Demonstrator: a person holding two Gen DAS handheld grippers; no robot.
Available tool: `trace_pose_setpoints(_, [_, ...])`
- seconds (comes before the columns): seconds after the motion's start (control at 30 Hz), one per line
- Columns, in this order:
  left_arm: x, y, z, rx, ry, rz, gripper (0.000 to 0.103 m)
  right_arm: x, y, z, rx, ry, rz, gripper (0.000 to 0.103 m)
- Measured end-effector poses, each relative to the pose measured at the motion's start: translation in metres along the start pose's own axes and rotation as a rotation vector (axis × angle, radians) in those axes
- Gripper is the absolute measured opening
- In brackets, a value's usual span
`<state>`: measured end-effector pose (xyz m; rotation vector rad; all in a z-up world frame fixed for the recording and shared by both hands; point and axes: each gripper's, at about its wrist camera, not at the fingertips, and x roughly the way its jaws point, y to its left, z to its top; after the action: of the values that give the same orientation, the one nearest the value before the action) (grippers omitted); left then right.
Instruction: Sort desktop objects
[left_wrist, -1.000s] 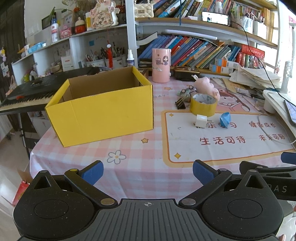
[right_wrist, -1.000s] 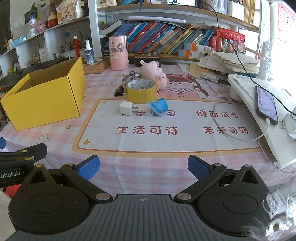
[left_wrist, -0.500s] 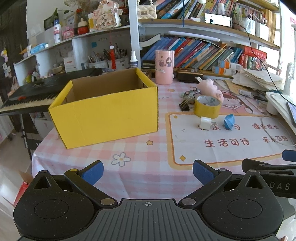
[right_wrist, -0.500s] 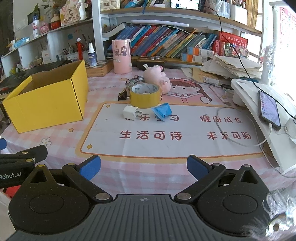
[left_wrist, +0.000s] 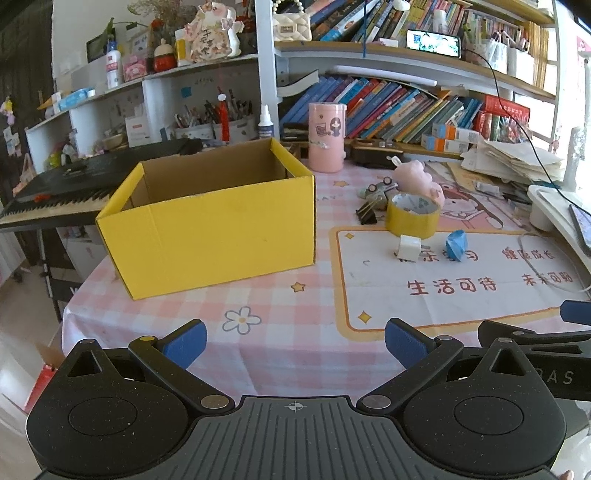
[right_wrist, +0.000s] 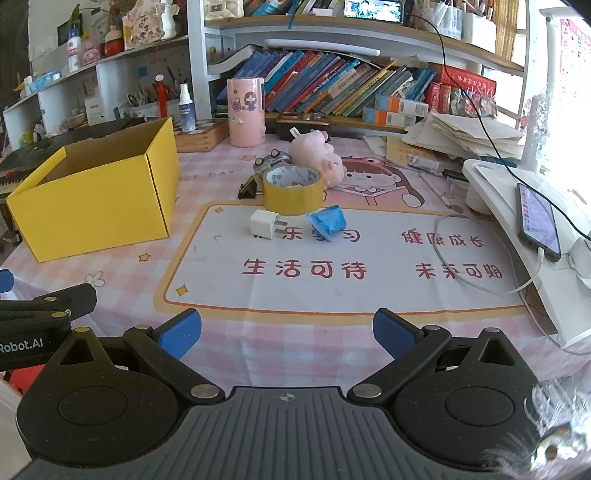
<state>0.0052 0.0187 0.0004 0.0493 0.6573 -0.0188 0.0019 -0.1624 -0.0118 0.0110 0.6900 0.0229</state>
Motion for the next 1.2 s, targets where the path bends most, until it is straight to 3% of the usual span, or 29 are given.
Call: trace_pose_setpoints(1.2, [0.0020,0.0031,-0.0046,-0.014,0.032,-0.015,0.103,0.0008,-0.0032,-0.0042,0.022,0.021,-0.003,0.101])
